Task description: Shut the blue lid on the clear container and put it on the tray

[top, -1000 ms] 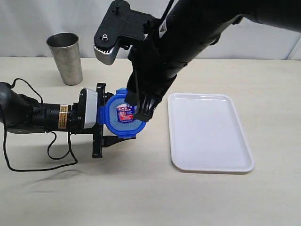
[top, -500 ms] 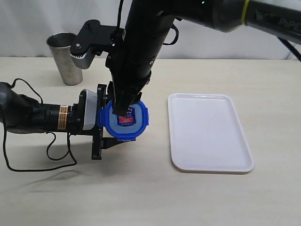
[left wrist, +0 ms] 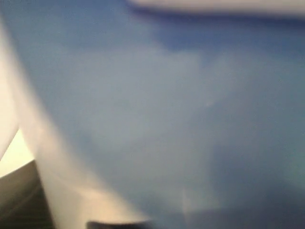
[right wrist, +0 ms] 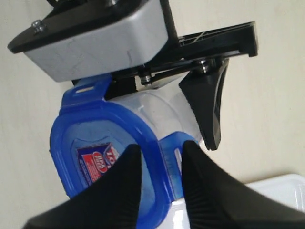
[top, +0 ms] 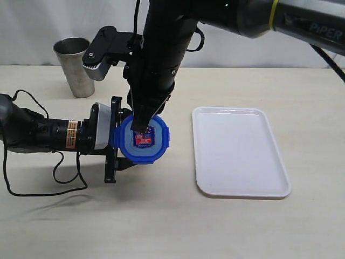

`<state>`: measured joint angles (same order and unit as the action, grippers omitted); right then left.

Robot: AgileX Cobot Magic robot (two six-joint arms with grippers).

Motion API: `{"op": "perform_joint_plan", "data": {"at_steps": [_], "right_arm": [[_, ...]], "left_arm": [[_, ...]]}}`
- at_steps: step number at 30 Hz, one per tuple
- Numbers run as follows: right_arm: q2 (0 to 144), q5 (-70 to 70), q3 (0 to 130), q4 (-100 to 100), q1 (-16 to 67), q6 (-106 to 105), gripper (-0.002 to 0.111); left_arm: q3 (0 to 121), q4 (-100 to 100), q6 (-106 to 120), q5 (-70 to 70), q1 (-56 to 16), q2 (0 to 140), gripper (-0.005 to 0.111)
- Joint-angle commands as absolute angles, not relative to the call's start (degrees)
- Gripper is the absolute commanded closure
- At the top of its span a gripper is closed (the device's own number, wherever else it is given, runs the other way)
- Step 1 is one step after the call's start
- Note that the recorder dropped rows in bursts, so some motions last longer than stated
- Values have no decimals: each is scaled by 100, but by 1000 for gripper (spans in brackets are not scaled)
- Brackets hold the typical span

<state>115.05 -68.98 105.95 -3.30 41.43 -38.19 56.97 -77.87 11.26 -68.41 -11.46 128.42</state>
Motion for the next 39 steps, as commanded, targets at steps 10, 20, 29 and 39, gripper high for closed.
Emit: {"op": "perform_joint_plan", "data": {"at_steps": [10, 20, 29, 39], "right_arm": [[11851, -6996, 10535, -327, 4140, -3703, 85], [12102, -6996, 10378, -714, 4118, -3613, 92], [12128, -6996, 10095, -1448, 3922, -3705, 92], [12291, -6996, 9681, -1497, 3919, -3723, 92]], "left_arm": [[5677, -7675, 565, -6996, -1176, 12802, 107], [5677, -7676, 444, -6996, -1176, 12802, 107], [5677, -7617, 443, -6996, -1176, 12802, 107], [5677, -7631, 429, -6996, -1176, 12802, 107]]}}
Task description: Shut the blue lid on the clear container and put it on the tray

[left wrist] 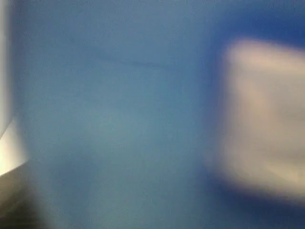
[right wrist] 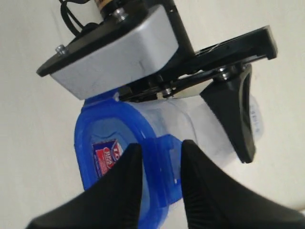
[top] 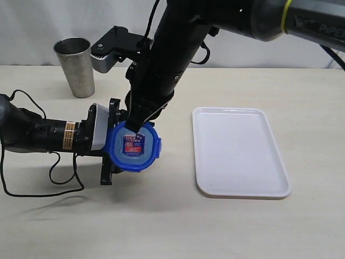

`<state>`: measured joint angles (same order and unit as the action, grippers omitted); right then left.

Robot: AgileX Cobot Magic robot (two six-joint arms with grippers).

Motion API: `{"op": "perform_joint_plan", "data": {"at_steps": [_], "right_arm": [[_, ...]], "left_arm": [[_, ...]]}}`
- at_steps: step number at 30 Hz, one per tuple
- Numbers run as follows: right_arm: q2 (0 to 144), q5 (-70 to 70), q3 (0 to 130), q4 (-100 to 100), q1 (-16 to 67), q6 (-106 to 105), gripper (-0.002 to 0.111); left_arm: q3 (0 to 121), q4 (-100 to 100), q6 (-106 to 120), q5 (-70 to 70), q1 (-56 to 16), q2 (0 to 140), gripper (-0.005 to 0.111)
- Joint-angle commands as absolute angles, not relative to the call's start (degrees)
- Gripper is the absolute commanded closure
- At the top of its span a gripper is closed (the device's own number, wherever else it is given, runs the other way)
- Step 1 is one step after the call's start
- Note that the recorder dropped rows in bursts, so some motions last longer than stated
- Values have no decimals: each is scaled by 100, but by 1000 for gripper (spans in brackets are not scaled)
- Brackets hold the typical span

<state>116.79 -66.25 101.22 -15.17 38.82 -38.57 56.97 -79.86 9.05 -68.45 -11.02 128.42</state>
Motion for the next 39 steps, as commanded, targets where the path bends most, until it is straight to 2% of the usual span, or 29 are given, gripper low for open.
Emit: {"op": "perform_joint_plan", "data": {"at_steps": [1, 12, 16, 19, 24, 26, 30, 36, 39], "right_arm": [[12291, -6996, 9694, -1497, 3919, -3724, 92], [11867, -6996, 10778, -334, 3819, -3165, 92], [11645, -6996, 10922, -309, 3650, -2960, 89], [11512, -6996, 10922, -229, 3551, -2728, 84], [11316, -6813, 10922, -208, 3514, -2581, 65], [11298, -6792, 10922, -208, 3514, -2470, 63], [11349, -6816, 10922, -208, 3514, -2022, 72], [11377, -6749, 10910, -737, 3542, -1976, 103], [11434, -6758, 10910, -1355, 3542, -2233, 104]], "left_arm": [[5677, -7631, 429, -6996, -1176, 12802, 107], [5677, -7497, -225, -6996, -1176, 12802, 107], [5677, -7389, -652, -6996, -1176, 12802, 107], [5677, -7343, -831, -6996, -1176, 12802, 107], [5677, -7183, -1212, -6996, -1176, 12802, 107], [5677, -7172, -1230, -6996, -1176, 12802, 107], [5677, -7142, -1311, -6996, -1176, 12722, 107], [5677, -7450, -1991, -6578, -1176, 12315, 107], [5677, -7708, -2171, -6417, -1176, 12112, 107]]}}
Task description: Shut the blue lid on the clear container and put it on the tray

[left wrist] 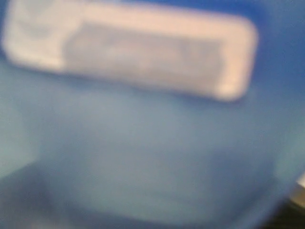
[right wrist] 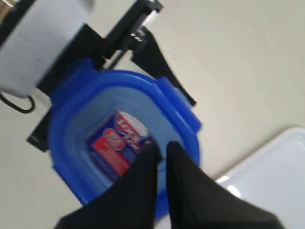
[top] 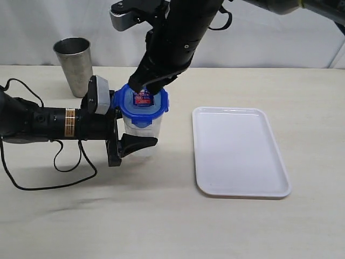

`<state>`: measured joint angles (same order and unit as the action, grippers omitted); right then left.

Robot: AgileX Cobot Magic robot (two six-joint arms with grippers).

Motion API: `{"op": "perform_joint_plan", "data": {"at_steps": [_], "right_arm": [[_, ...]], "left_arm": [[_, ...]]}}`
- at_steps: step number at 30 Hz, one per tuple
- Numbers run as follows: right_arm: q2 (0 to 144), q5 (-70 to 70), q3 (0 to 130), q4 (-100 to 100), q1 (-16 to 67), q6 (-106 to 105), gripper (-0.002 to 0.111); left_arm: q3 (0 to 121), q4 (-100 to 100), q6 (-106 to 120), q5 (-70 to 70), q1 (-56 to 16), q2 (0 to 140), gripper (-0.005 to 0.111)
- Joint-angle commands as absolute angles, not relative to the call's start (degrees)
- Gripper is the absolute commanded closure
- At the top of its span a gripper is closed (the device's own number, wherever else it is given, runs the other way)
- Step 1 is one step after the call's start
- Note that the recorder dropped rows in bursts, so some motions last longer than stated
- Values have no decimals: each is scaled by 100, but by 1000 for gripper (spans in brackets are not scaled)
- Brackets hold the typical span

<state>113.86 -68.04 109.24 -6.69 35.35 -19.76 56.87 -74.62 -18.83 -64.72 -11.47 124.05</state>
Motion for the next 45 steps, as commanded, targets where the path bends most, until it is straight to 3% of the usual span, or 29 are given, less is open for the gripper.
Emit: {"op": "perform_joint_plan", "data": {"at_steps": [1, 24, 30, 35, 40, 45], "right_arm": [[11461, -6747, 10910, -1366, 3542, -2221, 104], [11726, -6996, 9970, 245, 3531, -1278, 104], [11582, -6505, 9994, 234, 3531, -1065, 103], [11252, -6417, 9994, 259, 3519, -844, 86], [10945, -6472, 9994, 526, 3431, 394, 62], [10853, -6137, 9994, -768, 3373, 215, 58]], "left_arm": [[5677, -7794, -2192, -6417, -1176, 12074, 107], [5677, -8004, -2574, -5895, -1176, 11999, 107], [5677, -8040, -2693, -5873, -1176, 11999, 107], [5677, -8039, -2693, -5635, -1176, 11999, 107], [5677, -8039, -2725, -5242, -1176, 11999, 107], [5677, -8029, -2730, -5255, -1199, 12012, 107]]}}
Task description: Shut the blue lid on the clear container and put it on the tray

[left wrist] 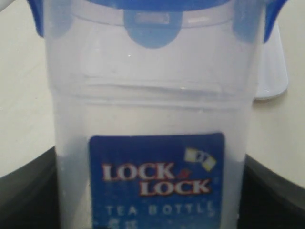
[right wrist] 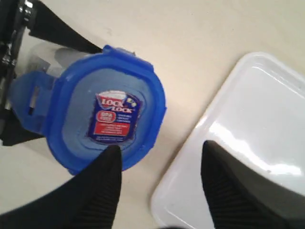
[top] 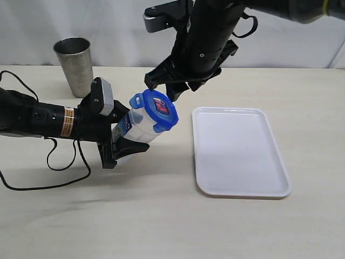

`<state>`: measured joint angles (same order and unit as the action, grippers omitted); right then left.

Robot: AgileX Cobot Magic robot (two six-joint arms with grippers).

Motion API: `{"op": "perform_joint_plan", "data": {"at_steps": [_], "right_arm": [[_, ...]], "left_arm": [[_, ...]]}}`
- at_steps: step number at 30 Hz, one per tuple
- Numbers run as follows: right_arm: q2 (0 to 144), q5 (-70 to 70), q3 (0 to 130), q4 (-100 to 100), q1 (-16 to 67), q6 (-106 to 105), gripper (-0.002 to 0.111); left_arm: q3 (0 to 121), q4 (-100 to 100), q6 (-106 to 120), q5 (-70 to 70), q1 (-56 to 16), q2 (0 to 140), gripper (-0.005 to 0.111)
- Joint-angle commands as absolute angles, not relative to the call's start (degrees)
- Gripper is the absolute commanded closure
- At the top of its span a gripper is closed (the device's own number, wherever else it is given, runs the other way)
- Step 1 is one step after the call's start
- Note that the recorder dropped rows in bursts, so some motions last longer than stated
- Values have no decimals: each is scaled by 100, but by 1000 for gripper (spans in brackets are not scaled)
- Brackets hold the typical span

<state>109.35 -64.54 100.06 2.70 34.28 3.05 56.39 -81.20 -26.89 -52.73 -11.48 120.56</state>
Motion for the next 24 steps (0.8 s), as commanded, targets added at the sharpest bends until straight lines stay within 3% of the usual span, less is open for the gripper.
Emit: {"op": "perform_joint_plan", "data": {"at_steps": [1, 8, 17, 24], "right_arm": [[10853, -6013, 9994, -1181, 3373, 100, 58], [11071, -5437, 10071, -1122, 3548, 330, 70], [11659, -6286, 10941, 1317, 4348, 1455, 70], [11965, -6720, 10995, 1312, 4523, 1482, 70]], "left_arm": [[5677, -8029, -2730, -5255, -1199, 12012, 107], [5677, -8017, -2730, -5295, -1202, 12012, 107], [5677, -7990, -2730, -5296, -1202, 12012, 107], [5677, -7990, -2730, -5296, -1202, 12012, 107]]}}
